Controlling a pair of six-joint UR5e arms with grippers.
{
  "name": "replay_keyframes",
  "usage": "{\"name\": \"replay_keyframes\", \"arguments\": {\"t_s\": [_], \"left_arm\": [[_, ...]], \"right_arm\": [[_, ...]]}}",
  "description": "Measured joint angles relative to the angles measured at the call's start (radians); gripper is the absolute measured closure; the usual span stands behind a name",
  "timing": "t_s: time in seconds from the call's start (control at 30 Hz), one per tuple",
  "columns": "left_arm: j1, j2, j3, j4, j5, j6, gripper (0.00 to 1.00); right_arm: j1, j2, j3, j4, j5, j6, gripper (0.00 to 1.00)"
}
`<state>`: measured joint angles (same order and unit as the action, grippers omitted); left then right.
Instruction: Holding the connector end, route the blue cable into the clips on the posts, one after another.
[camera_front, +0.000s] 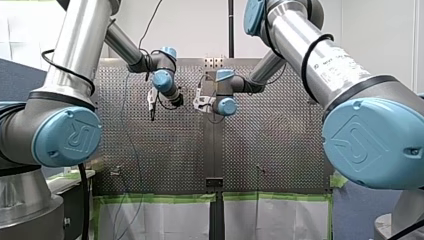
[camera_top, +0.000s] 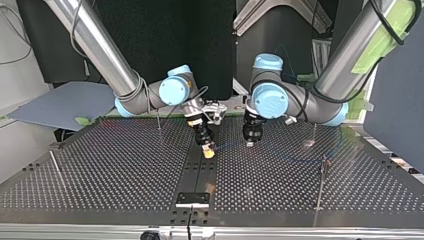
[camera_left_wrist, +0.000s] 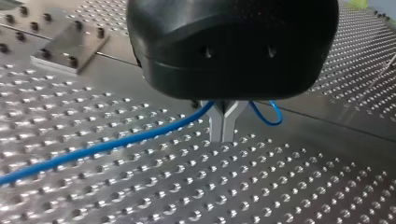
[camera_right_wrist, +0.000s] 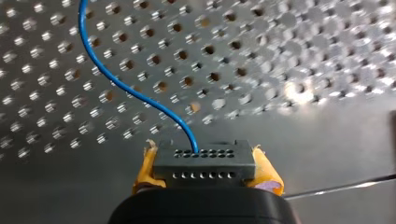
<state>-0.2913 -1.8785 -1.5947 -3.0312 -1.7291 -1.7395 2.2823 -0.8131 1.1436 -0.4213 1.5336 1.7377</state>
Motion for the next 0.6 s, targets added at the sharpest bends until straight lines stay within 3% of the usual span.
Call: {"name": "replay_keyframes", "arguments": {"t_s": [0.6], "left_arm": [[-0.075,-0.094,0.000,0.072,-0.070,-0.012,0.98]], "right_arm": [[-0.020,0.005,0.130,-0.006,0.079,-0.031,1.00]]}}
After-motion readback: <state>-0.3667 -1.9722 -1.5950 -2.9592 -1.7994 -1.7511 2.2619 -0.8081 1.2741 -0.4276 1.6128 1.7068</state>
